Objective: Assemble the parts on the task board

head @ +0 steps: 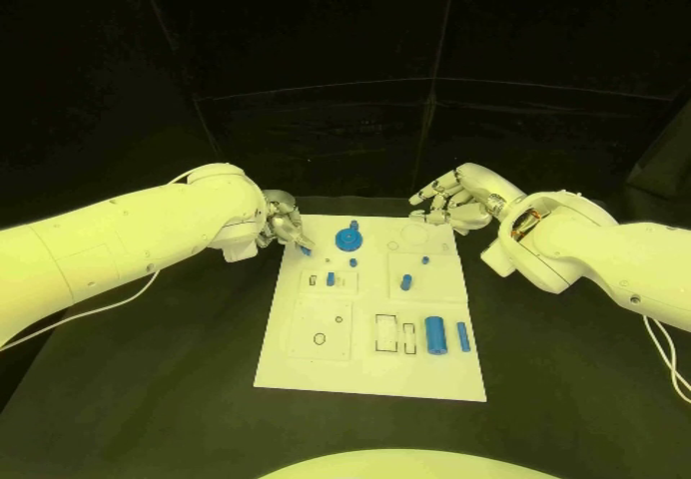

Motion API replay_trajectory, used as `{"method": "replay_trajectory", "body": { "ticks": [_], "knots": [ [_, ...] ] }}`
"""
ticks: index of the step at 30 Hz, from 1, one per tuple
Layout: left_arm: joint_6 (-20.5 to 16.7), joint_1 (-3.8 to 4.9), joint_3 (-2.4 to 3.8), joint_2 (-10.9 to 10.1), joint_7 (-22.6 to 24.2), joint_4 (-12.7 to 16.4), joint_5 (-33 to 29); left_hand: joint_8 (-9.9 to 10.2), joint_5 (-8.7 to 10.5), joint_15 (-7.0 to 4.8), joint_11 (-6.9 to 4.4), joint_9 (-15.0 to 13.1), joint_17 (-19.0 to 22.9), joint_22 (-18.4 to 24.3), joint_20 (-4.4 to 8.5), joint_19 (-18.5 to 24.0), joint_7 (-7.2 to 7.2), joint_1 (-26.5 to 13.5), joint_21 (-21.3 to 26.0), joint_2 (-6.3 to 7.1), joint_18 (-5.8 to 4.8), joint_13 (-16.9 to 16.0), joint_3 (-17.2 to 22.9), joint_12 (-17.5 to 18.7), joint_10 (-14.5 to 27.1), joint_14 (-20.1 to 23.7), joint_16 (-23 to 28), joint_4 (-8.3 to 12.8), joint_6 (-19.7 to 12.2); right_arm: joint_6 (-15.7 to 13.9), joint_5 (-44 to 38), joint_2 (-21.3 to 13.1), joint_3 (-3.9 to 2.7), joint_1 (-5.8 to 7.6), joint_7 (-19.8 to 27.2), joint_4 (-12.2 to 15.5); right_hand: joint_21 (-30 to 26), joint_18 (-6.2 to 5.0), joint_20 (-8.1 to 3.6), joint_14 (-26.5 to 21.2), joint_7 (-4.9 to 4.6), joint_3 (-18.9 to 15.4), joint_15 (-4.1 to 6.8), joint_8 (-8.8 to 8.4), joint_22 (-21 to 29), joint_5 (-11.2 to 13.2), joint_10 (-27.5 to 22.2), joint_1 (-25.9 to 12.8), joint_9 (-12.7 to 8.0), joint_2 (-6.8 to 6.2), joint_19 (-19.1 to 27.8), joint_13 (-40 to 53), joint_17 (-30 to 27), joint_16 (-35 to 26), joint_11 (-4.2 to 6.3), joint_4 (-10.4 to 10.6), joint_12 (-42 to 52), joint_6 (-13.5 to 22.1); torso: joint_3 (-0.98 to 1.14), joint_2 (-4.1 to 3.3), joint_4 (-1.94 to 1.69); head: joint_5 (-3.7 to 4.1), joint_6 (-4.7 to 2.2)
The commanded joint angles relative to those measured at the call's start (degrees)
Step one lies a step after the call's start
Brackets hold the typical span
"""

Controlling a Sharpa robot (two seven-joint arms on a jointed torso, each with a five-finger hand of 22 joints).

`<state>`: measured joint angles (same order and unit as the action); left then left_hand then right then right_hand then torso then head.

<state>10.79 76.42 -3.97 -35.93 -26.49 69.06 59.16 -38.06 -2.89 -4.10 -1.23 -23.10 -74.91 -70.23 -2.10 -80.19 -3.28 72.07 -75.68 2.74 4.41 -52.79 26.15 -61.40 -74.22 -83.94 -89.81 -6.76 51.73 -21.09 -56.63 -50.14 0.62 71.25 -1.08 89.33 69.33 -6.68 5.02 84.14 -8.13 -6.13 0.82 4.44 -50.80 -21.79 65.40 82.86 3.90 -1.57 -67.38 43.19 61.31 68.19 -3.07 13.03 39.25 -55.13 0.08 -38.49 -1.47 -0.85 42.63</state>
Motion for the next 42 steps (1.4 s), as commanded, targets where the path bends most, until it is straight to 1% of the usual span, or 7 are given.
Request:
{"method": "replay_trajectory", "body": {
  "ticks": [1,4,7,11,15,26,42],
  "knots": [
    [-5.1,-0.31,-0.03,-1.4,3.2,2.8,0.4,-0.2,-0.32,-0.30,-0.05,-0.1,-15.1,-0.2,0.07,-0.5,0.34,-0.1,-0.3,0.84,0.09,-0.1,7.4,-0.2,-0.5,-6.1,-0.2,6.9,0.2,0.2,0.2,-0.1,-0.03,0.10,0.5,-0.1,-0.2,-1.07,0.10,0.1,-0.10,-0.2,0.41,0.38,0.1,-0.4,-0.1,0.0,0.0,0.38,0.3,-0.1,-0.1,-0.3,0.00,0.3,0.0,-0.3,0.01,0.08,-0.18,-0.17,0.10],
    [-6.3,-0.87,-0.17,-2.8,4.1,4.9,1.5,-0.3,-0.32,-0.31,-0.07,-0.1,-15.1,-0.4,0.08,-0.6,0.36,-0.2,-0.5,1.12,0.04,-0.2,7.8,-0.3,-0.7,-6.1,-0.2,7.0,0.3,0.2,0.2,-0.1,-0.02,0.10,0.5,-0.2,-0.2,-1.07,0.10,0.1,-0.10,-0.2,0.41,0.38,0.1,-0.4,-0.1,0.0,0.0,0.38,0.3,-0.1,-0.1,-0.3,0.00,0.3,0.0,-0.3,0.00,0.12,-0.20,-0.23,0.18],
    [-7.0,-1.30,-0.73,-3.6,4.9,6.4,2.7,-0.3,-0.33,-0.32,-0.09,-0.1,-15.1,-0.5,0.09,-0.7,0.37,-0.2,-0.6,1.27,0.01,-0.2,8.0,-0.3,-0.8,-6.1,-0.2,7.1,0.4,0.2,0.2,0.0,-0.02,0.09,0.6,-0.2,-0.2,-1.07,0.10,0.1,-0.10,-0.2,0.41,0.38,0.1,-0.4,-0.1,0.0,0.0,0.38,0.3,-0.1,-0.1,-0.3,0.00,0.3,0.0,-0.3,-0.07,0.05,-0.19,-0.31,0.20],
    [-7.5,-1.86,-1.35,-4.0,5.4,7.5,3.9,-0.3,-0.35,-0.33,-0.09,-0.1,-15.1,-0.5,0.10,-0.7,0.38,-0.2,-0.6,1.38,0.02,-0.2,8.1,-0.3,-0.8,-6.1,-0.2,7.2,0.4,0.3,0.2,0.1,-0.02,0.09,0.6,-0.3,-0.2,-1.07,0.10,0.1,-0.10,-0.2,0.41,0.38,0.1,-0.4,-0.1,0.0,0.0,0.38,0.3,-0.1,-0.1,-0.3,0.00,0.3,0.0,-0.3,-0.06,0.05,-0.15,-0.41,0.28],
    [-7.5,-2.43,-1.67,-4.1,5.6,8.0,4.4,-0.3,-0.35,-0.33,-0.09,-0.1,-15.1,-0.5,0.10,-0.7,0.38,-0.2,-0.6,1.38,0.02,-0.2,8.1,-0.3,-0.8,-6.1,-0.2,7.2,0.4,0.4,0.2,0.1,-0.02,0.08,0.6,-0.4,-0.2,-1.07,0.10,0.1,-0.10,-0.2,0.41,0.38,0.1,-0.4,-0.1,0.0,0.0,0.38,0.3,-0.1,-0.1,-0.3,0.00,0.3,0.0,-0.3,-0.02,0.02,-0.08,-0.44,0.35],
    [-6.4,-3.30,-1.86,-4.1,5.1,8.6,6.1,-0.3,-0.36,-0.34,-0.10,-0.1,-15.1,-0.5,0.11,-0.7,0.39,-0.2,-0.6,1.50,0.01,-0.3,8.3,-0.4,-0.9,-6.1,-0.2,7.3,0.4,0.5,0.2,0.2,-0.02,0.08,0.6,-0.6,-0.2,-1.07,0.10,0.1,-0.10,-0.2,0.41,0.38,0.1,-0.4,-0.1,0.0,0.0,0.38,0.3,-0.1,-0.1,-0.3,0.00,0.3,0.0,-0.3,0.02,0.06,-0.11,-0.53,0.57],
    [-4.1,-3.65,-2.05,-3.7,3.0,8.2,7.1,-0.3,-0.37,-0.34,-0.10,-0.1,-15.1,-0.5,0.11,-0.7,0.39,-0.2,-0.5,1.57,0.03,-0.3,8.5,-0.4,-0.9,-6.1,-0.2,7.3,0.5,0.5,0.2,0.3,-0.01,0.07,0.6,-0.6,-0.3,-1.08,0.10,0.1,-0.11,-0.3,0.41,0.39,0.1,-0.5,-0.1,-0.1,0.0,0.42,0.3,-0.1,-0.1,-0.3,-0.01,0.4,0.0,-0.3,-0.03,0.03,-0.09,-0.57,0.73]
  ]
}}
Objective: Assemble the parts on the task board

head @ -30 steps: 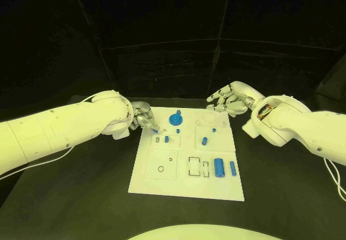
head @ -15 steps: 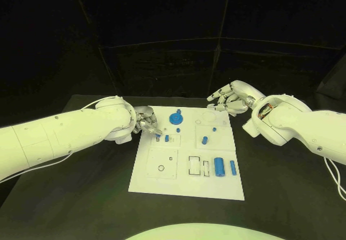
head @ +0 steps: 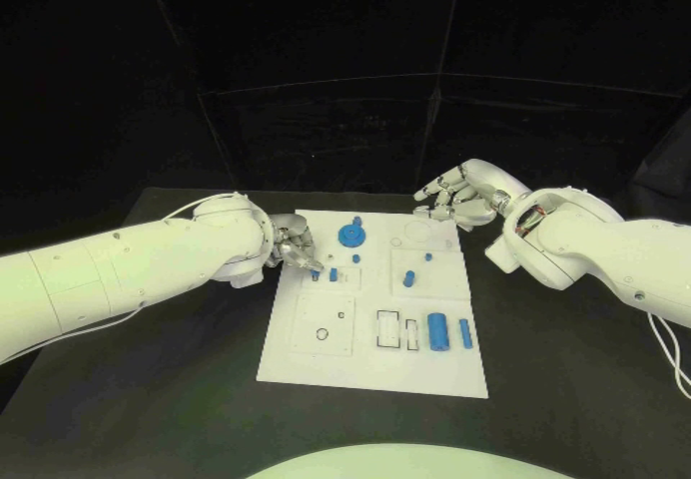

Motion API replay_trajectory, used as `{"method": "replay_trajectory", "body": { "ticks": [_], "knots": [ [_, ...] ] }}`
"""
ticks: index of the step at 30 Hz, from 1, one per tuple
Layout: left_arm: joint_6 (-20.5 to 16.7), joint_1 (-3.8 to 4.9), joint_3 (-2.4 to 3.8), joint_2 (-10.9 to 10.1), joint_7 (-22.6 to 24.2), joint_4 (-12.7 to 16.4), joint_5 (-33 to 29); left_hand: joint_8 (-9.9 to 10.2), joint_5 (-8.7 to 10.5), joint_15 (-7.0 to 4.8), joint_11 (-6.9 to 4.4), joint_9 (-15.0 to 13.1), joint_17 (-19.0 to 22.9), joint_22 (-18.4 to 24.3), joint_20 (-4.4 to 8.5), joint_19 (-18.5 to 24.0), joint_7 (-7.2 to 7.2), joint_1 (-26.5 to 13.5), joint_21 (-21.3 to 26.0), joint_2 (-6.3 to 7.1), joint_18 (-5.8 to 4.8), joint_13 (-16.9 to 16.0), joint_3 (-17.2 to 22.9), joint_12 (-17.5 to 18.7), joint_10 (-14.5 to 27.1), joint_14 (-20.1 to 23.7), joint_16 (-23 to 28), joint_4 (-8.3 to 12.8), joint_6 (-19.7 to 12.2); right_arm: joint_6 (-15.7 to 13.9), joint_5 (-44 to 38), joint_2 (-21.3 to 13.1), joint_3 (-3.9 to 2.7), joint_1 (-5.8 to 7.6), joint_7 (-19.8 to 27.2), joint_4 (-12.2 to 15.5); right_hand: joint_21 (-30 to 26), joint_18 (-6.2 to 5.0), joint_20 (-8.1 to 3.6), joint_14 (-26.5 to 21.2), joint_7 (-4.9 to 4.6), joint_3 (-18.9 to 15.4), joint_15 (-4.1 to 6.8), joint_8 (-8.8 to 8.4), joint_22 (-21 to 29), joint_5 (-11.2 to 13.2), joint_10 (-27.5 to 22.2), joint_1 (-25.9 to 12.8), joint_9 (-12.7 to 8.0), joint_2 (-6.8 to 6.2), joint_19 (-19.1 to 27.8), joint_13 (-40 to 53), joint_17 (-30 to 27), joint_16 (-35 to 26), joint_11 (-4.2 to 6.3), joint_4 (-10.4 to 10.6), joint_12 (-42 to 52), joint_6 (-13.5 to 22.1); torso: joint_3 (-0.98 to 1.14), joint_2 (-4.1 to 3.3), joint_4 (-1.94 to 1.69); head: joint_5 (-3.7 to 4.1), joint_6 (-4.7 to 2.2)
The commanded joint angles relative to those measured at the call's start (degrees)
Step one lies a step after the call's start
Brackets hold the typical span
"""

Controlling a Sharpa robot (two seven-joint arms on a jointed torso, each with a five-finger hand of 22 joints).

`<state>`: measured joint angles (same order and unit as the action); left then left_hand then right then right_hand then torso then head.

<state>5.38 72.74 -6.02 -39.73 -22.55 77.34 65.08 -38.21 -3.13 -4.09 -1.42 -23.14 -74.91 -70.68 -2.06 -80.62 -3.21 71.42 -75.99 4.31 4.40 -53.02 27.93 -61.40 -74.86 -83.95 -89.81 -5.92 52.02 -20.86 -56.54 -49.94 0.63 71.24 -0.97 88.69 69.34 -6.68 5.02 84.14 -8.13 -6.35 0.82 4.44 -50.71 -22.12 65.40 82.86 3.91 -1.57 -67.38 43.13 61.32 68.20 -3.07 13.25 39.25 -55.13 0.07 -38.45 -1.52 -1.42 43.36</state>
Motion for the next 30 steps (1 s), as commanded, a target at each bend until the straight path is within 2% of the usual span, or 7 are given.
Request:
{"method": "replay_trajectory", "body": {
  "ticks": [1,14,30],
  "knots": [
    [1.5,0.02,-0.02,0.1,-1.0,-0.2,1.3,-0.2,-0.12,-0.35,0.09,-0.1,-15.1,0.0,0.08,-0.3,0.31,0.4,-0.2,0.00,0.03,0.0,6.7,-0.4,-0.3,-6.0,-0.2,6.5,0.2,0.3,0.1,0.1,-0.02,0.09,0.5,0.1,-0.3,-1.08,0.10,0.1,-0.11,0.0,0.41,0.39,0.1,-0.2,-0.1,-0.1,0.0,0.42,0.3,-0.1,-0.1,-0.3,-0.01,0.2,0.0,-0.3,-0.02,0.01,-0.02,-0.03,0.03],
    [3.6,-0.05,-0.09,-0.1,-2.2,0.2,1.6,-0.2,-0.12,-0.35,0.09,-0.1,-15.1,0.0,0.08,-0.3,0.31,0.4,-0.2,0.07,0.04,-0.1,6.8,-0.4,-0.4,-6.0,-0.2,6.5,0.2,0.3,0.1,0.1,-0.02,0.08,0.5,0.0,-0.3,-1.08,0.10,0.1,-0.11,0.0,0.41,0.39,0.1,-0.2,-0.1,-0.1,0.0,0.42,0.3,-0.1,-0.1,-0.3,-0.01,0.2,0.0,-0.3,-0.03,0.00,-0.05,-0.05,0.08],
    [4.1,-0.09,-0.10,0.0,-2.2,0.6,1.6,-0.2,-0.12,-0.34,0.09,-0.1,-15.1,0.0,0.08,-0.2,0.31,0.3,-0.2,0.10,0.04,-0.3,6.9,-0.6,-0.5,-6.0,-0.2,6.5,0.3,0.3,0.1,0.1,-0.02,0.08,0.6,0.0,-0.3,-1.08,0.10,0.1,-0.11,0.0,0.41,0.39,0.1,-0.2,-0.1,-0.1,0.0,0.42,0.3,-0.1,-0.1,-0.3,-0.01,0.2,0.0,-0.3,-0.01,-0.01,-0.01,-0.03,0.16]
  ]
}}
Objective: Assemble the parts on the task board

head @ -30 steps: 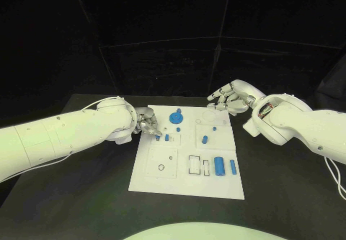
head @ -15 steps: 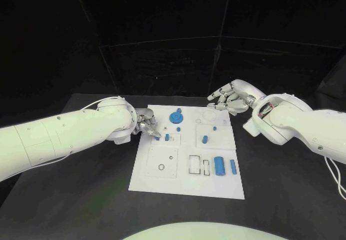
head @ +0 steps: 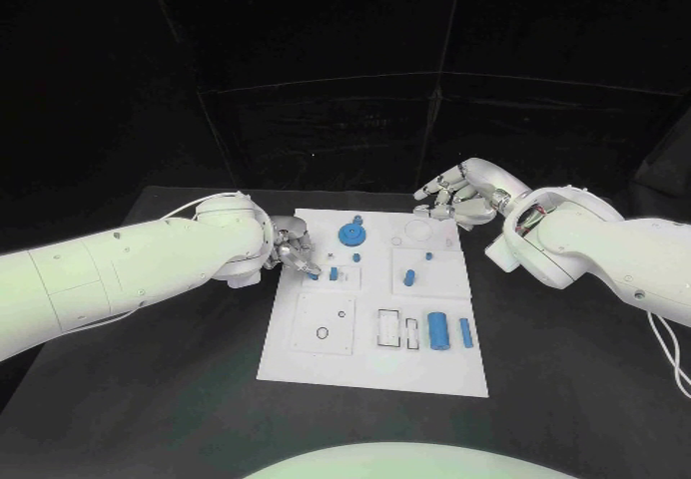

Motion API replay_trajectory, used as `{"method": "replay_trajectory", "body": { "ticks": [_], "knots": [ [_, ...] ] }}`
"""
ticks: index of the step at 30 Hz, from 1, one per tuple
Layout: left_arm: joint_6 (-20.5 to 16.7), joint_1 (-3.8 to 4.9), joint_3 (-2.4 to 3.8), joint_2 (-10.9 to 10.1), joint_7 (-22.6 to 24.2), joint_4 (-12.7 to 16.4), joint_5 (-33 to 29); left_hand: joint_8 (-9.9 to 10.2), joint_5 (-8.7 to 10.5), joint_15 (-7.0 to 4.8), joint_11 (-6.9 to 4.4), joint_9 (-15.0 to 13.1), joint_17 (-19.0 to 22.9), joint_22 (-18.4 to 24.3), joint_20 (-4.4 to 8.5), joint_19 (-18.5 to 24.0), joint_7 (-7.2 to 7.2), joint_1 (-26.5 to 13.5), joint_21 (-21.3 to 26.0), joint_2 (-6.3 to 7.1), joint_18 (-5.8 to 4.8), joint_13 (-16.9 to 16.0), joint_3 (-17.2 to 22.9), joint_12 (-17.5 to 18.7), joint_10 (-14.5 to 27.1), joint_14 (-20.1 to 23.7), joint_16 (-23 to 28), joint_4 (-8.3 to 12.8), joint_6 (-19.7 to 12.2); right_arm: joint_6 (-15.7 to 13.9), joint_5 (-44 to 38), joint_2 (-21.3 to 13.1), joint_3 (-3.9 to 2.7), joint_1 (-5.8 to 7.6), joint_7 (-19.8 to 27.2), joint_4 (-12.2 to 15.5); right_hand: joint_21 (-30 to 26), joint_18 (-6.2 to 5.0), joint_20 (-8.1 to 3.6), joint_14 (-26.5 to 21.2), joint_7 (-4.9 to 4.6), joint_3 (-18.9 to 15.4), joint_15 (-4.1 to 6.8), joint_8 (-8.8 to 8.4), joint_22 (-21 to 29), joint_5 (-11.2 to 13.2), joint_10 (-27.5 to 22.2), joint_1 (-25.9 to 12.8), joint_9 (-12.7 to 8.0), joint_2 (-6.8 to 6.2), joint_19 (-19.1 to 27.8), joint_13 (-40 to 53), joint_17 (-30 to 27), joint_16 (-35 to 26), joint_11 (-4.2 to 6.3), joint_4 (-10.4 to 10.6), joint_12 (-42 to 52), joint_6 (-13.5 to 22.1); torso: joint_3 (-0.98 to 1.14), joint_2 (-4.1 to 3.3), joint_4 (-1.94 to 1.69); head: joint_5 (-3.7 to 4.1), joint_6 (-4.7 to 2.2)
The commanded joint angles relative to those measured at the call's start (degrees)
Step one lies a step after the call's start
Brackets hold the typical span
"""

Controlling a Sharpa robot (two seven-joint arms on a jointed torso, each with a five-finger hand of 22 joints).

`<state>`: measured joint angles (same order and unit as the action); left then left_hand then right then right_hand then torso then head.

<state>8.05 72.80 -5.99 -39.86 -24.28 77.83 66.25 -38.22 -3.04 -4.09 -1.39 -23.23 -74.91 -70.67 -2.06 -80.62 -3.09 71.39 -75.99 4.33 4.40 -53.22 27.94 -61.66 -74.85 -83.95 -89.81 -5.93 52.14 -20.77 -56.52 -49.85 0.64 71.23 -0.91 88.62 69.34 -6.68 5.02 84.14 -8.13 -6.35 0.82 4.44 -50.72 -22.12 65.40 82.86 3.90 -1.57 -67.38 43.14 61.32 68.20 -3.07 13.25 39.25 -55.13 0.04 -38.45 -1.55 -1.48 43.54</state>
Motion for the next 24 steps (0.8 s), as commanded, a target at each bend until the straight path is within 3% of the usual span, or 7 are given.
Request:
{"method": "replay_trajectory", "body": {
  "ticks": [1,9,16,24],
  "knots": [
    [1.4,-0.15,-0.13,0.1,-0.5,0.1,0.4,-0.2,-0.22,-0.34,0.07,0.0,-15.1,0.1,0.08,-0.2,0.19,0.3,-0.1,0.09,0.05,-0.1,6.9,-0.3,-0.5,-6.0,-0.2,6.5,0.2,0.2,0.1,0.1,-0.03,0.09,0.5,0.1,-0.3,-1.08,0.10,0.1,-0.11,-0.1,0.41,0.39,0.1,-0.2,-0.1,-0.1,0.0,0.42,0.3,-0.1,-0.1,-0.3,-0.01,0.2,0.0,-0.3,0.02,-0.01,0.02,0.04,-0.01],
    [0.8,-0.15,-0.13,0.5,-0.4,-0.4,-0.9,-0.4,-0.15,-0.35,-0.03,0.0,-15.1,0.2,0.06,-0.1,0.44,-2.4,0.1,0.40,0.10,0.0,7.3,-0.2,-0.7,-6.0,-0.2,5.0,0.8,0.2,0.1,0.1,-0.03,0.09,0.5,0.1,-0.4,-1.10,0.10,0.1,-0.11,-0.1,0.41,0.39,0.2,-0.3,-0.1,0.0,0.0,0.46,0.4,-0.1,-0.1,-0.4,-0.01,0.3,0.0,-0.2,0.04,-0.01,0.04,0.12,0.04],
    [0.9,-0.15,-0.14,1.1,-0.7,-0.9,-1.6,-0.6,-0.11,-0.64,-0.39,0.1,-15.1,0.0,0.29,-0.2,0.94,-6.1,0.1,2.06,0.08,-0.2,4.3,-0.5,-1.0,-6.0,-0.2,2.9,1.9,0.2,0.1,0.1,-0.03,0.09,0.5,0.1,-0.4,-1.10,0.10,0.1,-0.11,-0.1,0.41,0.39,0.2,-0.3,-0.1,0.0,0.0,0.46,0.4,-0.1,-0.1,-0.4,-0.01,0.3,0.0,-0.2,0.06,0.00,0.04,0.16,0.16],
    [1.6,-0.14,-0.14,1.5,-1.9,-1.6,-1.7,-0.7,-0.11,-0.82,-0.55,0.1,-15.1,-0.2,0.48,-0.4,1.14,-7.8,0.0,2.41,0.03,-0.6,2.3,-0.9,-1.1,-6.0,-0.2,1.9,2.6,0.3,0.1,0.2,-0.03,0.09,0.5,0.1,-0.4,-1.10,0.10,0.1,-0.11,-0.1,0.41,0.39,0.2,-0.3,-0.1,0.0,0.0,0.46,0.4,-0.1,-0.1,-0.4,-0.01,0.3,0.0,-0.2,0.05,-0.02,0.03,0.18,0.29]
  ]
}}
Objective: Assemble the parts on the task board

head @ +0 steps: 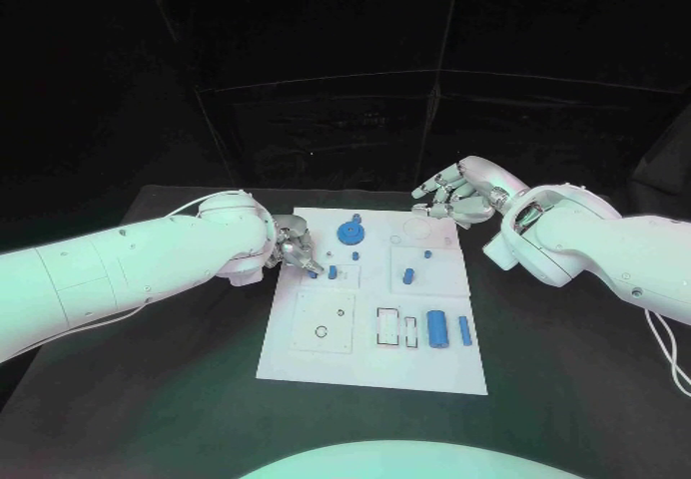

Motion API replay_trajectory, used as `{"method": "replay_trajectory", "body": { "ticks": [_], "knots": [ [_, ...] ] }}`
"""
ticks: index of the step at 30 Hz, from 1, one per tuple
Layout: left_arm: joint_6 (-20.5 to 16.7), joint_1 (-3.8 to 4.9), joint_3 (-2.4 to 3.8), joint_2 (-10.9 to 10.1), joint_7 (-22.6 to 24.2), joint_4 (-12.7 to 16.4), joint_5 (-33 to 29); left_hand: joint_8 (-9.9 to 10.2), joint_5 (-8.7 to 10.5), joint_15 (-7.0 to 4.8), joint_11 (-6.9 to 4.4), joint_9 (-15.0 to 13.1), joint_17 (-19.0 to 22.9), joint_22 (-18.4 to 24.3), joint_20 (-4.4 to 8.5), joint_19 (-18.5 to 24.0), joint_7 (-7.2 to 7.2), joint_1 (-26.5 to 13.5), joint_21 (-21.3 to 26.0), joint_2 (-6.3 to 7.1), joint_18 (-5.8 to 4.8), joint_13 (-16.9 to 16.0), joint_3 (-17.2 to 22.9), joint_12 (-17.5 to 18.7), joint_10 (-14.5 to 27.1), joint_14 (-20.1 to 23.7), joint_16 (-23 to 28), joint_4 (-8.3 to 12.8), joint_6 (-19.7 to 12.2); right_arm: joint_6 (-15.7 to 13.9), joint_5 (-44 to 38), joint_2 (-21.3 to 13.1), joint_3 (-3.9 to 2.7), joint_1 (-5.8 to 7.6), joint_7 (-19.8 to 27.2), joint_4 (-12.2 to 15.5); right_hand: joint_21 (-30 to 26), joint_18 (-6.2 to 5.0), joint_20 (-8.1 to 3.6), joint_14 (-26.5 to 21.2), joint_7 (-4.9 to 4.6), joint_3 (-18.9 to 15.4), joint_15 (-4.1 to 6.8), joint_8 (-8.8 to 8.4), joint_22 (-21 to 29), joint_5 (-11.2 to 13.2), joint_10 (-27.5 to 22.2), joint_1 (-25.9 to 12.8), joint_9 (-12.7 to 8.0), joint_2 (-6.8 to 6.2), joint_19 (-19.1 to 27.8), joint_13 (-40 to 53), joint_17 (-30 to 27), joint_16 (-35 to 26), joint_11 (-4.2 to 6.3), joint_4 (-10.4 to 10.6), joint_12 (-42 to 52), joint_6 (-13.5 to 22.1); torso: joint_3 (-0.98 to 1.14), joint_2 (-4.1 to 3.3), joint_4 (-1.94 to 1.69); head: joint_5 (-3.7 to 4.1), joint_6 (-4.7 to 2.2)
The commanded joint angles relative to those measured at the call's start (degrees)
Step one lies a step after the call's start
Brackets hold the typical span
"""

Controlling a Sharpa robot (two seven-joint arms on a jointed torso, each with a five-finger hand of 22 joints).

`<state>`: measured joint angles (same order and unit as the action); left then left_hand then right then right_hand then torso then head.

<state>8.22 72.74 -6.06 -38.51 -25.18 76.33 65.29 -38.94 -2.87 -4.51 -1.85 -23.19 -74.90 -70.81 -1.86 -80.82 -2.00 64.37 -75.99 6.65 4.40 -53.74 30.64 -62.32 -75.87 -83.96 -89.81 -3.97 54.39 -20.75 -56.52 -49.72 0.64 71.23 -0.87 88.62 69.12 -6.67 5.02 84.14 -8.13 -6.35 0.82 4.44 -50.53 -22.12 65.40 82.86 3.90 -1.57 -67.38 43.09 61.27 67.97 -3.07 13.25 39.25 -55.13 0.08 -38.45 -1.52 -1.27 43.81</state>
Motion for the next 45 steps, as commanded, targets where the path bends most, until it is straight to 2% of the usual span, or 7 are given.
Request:
{"method": "replay_trajectory", "body": {
  "ticks": [1,12,20,30,34,37,45],
  "knots": [
    [1.6,-0.08,-0.06,0.2,-1.1,-0.2,-0.8,0.0,-0.29,-0.40,-0.10,0.1,-15.1,-0.1,0.29,-0.2,0.07,-0.8,-0.1,0.09,0.02,-0.1,-0.6,-0.2,-0.1,-6.0,-0.2,-0.1,0.4,0.3,0.1,0.1,-0.03,0.09,0.5,0.1,-0.2,-1.11,0.10,0.1,-0.11,-0.1,0.41,0.39,0.1,-0.3,-0.1,0.0,0.0,0.46,0.4,-0.1,-0.1,-0.2,-0.01,0.3,0.0,-0.2,0.02,0.01,0.00,-0.03,0.08],
    [1.4,-0.08,-0.06,0.6,-1.9,-1.1,-0.8,-0.1,-0.25,-0.44,-0.10,0.1,-15.1,-0.2,0.36,-0.2,0.06,-2.9,0.0,0.21,0.00,-0.1,-3.3,-0.3,-0.1,-6.0,-0.2,-1.9,0.9,0.4,0.1,0.2,-0.03,0.09,0.5,0.0,-0.4,-1.16,0.09,0.1,-0.12,-0.2,0.41,0.38,0.3,-0.3,-0.1,-0.1,0.0,0.45,0.5,-0.1,-0.1,-0.3,-0.03,0.3,0.0,-0.2,-0.02,0.01,-0.03,0.06,0.18],
    [0.9,-0.07,-0.06,0.8,-1.7,-1.7,-1.1,-0.1,-0.20,-0.30,0.13,0.2,-15.1,-0.3,0.26,-0.3,-0.18,-7.3,0.1,1.32,-0.01,-0.1,-10.1,-0.4,-0.1,-6.0,-0.2,-6.0,1.1,0.3,0.1,0.2,-0.03,0.09,0.5,0.0,-0.4,-1.17,0.10,0.1,-0.13,-0.2,0.40,0.37,0.4,-0.3,-0.1,-0.1,0.0,0.43,0.5,-0.1,-0.2,-0.4,-0.04,0.4,0.0,-0.2,0.00,0.04,-0.04,0.12,0.15],
    [-1.2,-0.08,-0.05,0.3,-1.0,-1.4,-2.5,0.2,-0.22,-0.40,0.08,0.4,-15.1,-0.1,0.37,-0.2,-0.15,-7.4,0.4,1.17,0.06,0.3,-17.9,0.0,0.5,-6.0,-0.2,-9.2,0.6,0.3,0.1,0.2,-0.03,0.09,0.5,0.0,-0.4,-1.17,0.10,0.1,-0.13,-0.2,0.40,0.37,0.4,-0.3,-0.1,-0.1,0.0,0.43,0.5,-0.1,-0.2,-0.4,-0.04,0.4,0.0,-0.2,-0.01,0.03,-0.04,0.20,0.01],
    [-4.3,-0.09,-0.05,-0.5,1.4,-1.0,-5.3,1.4,-0.31,-0.10,0.74,1.0,-15.1,0.6,0.14,0.1,-0.80,-6.0,1.1,-0.12,0.18,5.3,-21.0,4.1,3.2,-6.0,-0.2,-10.7,-1.4,0.4,0.1,0.1,-0.03,0.09,0.5,0.0,-0.4,-1.17,0.10,0.1,-0.13,-0.2,0.40,0.37,0.4,-0.3,-0.1,-0.1,0.0,0.43,0.5,-0.1,-0.2,-0.4,-0.04,0.4,0.0,-0.2,-0.02,0.04,-0.06,0.33,-0.05],
    [-7.2,-0.08,-0.04,-1.1,4.1,-0.8,-9.6,3.1,-0.34,1.03,2.01,1.9,-12.5,6.3,-0.58,3.3,-2.34,-3.9,6.0,-1.99,1.40,14.9,-22.3,12.7,10.3,-5.3,1.5,-11.5,-4.5,0.3,0.1,0.1,-0.03,0.09,0.5,0.0,-0.4,-1.17,0.10,0.1,-0.13,-0.2,0.40,0.37,0.4,-0.3,-0.1,-0.1,0.0,0.43,0.5,-0.1,-0.2,-0.4,-0.04,0.4,0.0,-0.2,0.01,0.06,-0.06,0.34,-0.06],
    [-14.4,-0.03,-0.01,-2.1,16.5,-0.7,-19.3,6.5,-0.45,3.90,5.57,4.6,2.0,25.1,-3.45,14.2,-6.10,3.8,23.7,-4.83,5.12,19.6,-23.5,18.6,19.1,0.7,13.1,-10.5,-11.6,0.3,0.1,0.1,-0.03,0.09,0.5,-0.1,-0.5,-1.18,0.10,0.1,-0.15,-0.3,0.38,0.35,0.5,-0.3,-0.2,-0.2,0.0,0.42,0.6,-0.1,-0.2,-0.4,-0.06,0.5,0.0,-0.2,-0.02,0.03,-0.03,0.50,-0.34]
  ]
}}
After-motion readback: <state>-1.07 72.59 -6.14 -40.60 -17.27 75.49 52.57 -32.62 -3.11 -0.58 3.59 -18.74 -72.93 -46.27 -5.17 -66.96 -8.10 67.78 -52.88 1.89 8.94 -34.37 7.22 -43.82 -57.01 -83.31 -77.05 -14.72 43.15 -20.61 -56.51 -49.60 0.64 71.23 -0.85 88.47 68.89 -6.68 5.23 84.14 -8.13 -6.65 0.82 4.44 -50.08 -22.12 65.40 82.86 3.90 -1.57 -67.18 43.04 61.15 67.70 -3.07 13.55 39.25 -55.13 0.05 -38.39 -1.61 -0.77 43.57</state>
